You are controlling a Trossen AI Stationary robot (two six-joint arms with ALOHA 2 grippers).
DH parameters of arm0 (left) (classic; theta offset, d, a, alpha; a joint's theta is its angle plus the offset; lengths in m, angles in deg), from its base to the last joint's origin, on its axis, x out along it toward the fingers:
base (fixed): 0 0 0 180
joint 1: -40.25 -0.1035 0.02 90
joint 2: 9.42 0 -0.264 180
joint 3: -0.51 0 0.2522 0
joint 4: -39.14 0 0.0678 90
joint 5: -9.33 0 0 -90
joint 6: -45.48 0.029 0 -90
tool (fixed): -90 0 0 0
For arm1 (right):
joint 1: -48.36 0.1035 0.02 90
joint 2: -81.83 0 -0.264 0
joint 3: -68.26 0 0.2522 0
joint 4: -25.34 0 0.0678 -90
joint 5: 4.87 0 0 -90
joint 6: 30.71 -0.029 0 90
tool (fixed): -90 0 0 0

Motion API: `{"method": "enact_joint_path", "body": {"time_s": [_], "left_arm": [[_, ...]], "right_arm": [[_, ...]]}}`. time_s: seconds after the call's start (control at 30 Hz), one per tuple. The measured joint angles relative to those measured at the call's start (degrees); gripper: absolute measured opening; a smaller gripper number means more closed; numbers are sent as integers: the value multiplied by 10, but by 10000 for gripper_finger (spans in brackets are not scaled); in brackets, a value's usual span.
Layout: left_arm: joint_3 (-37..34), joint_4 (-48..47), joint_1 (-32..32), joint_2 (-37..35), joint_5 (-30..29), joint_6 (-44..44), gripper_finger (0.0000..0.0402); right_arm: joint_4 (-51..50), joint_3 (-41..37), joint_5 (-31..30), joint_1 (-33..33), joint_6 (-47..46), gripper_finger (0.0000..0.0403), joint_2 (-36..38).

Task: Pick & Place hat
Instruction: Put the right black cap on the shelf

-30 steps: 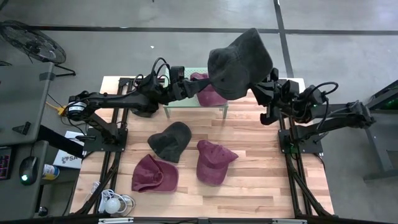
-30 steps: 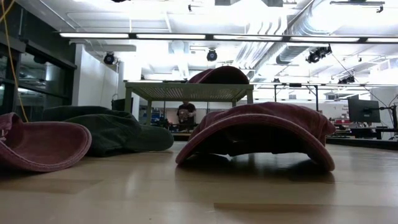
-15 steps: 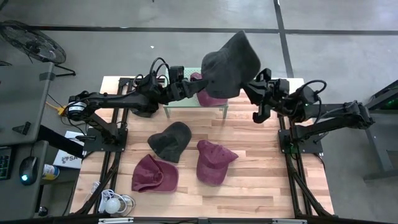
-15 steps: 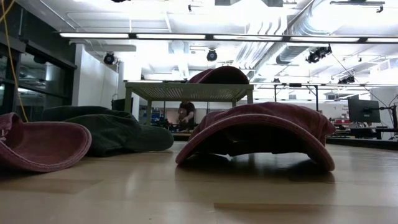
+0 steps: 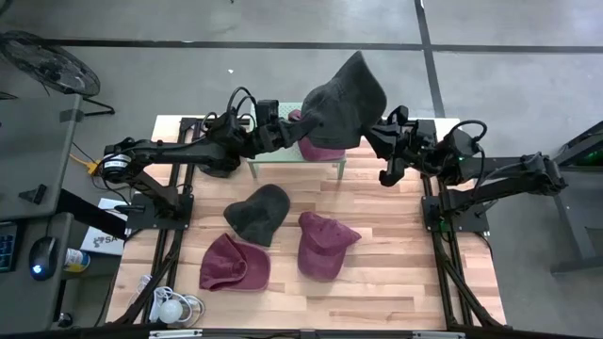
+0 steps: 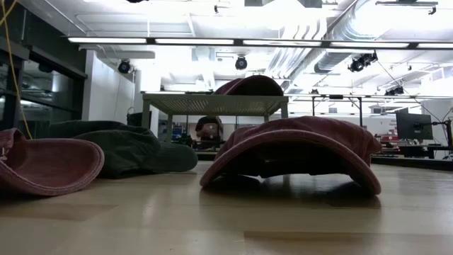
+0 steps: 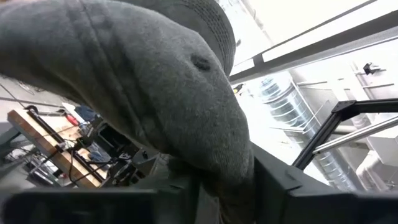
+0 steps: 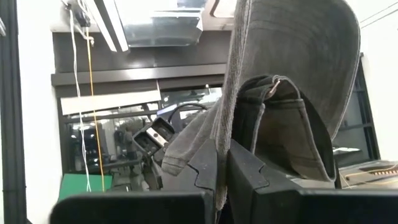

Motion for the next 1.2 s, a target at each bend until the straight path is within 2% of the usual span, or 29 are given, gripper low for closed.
{"method": "enact_joint_path", "body": {"time_s": [0.13,0.17,0.27,0.47,0.63,0.73,1.0,1.2], "left_arm": [[0,-6,0,0,-1,13,35],[0,-7,0,0,0,13,30],[0,-8,0,0,0,14,30],[0,-18,0,0,2,15,30],[0,-35,-11,-10,27,36,30],[0,-76,-24,-26,50,36,30],[0,-199,-75,-72,153,40,30],[0,-276,-121,-96,292,27,30]], "right_arm": [[-5,0,-4,0,0,7,0],[-7,0,-4,0,-1,7,0],[-12,0,-6,0,-16,10,0],[-17,0,-20,0,-29,52,1],[-25,0,-19,1,-38,73,10],[-49,0,-17,1,-50,80,23],[-161,0,-13,1,-94,84,80],[-222,0,-11,1,-120,84,109]]}}
